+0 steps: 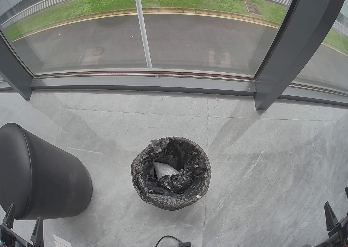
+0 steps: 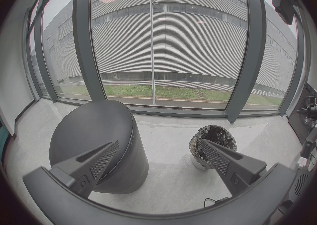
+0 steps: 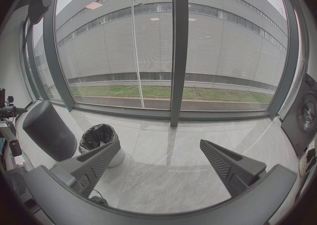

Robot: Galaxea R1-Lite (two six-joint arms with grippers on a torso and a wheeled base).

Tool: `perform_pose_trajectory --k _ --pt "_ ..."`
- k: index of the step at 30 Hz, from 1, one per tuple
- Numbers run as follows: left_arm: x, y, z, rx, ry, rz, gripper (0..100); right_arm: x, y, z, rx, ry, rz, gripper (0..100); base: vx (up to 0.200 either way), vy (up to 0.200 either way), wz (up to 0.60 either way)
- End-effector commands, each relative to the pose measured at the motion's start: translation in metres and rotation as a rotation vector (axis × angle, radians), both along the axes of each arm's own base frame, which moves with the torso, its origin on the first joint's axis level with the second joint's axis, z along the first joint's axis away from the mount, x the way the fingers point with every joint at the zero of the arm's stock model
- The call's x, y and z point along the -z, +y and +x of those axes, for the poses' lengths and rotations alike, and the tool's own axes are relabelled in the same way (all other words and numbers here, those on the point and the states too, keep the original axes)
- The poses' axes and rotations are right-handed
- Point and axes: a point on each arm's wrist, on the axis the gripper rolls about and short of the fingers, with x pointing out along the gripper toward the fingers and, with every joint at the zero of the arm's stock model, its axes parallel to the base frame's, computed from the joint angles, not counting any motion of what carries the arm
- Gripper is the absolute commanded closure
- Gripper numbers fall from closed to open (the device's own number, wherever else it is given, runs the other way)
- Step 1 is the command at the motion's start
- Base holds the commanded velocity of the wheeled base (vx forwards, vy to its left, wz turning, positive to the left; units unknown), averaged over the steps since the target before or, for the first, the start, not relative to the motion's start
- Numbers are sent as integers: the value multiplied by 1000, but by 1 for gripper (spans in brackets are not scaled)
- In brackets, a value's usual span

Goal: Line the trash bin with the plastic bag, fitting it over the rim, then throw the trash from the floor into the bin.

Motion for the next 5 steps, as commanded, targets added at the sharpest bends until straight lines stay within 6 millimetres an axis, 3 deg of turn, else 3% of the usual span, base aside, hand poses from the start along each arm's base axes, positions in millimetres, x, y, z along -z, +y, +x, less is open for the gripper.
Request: perform_pose_trajectory --k 1,5 --pt "5 0 0 -1 3 -1 0 5 0 1 -1 9 0 0 0 0 0" --pt "5 0 0 -1 3 0 0 5 0 1 -2 9 0 0 0 0 0"
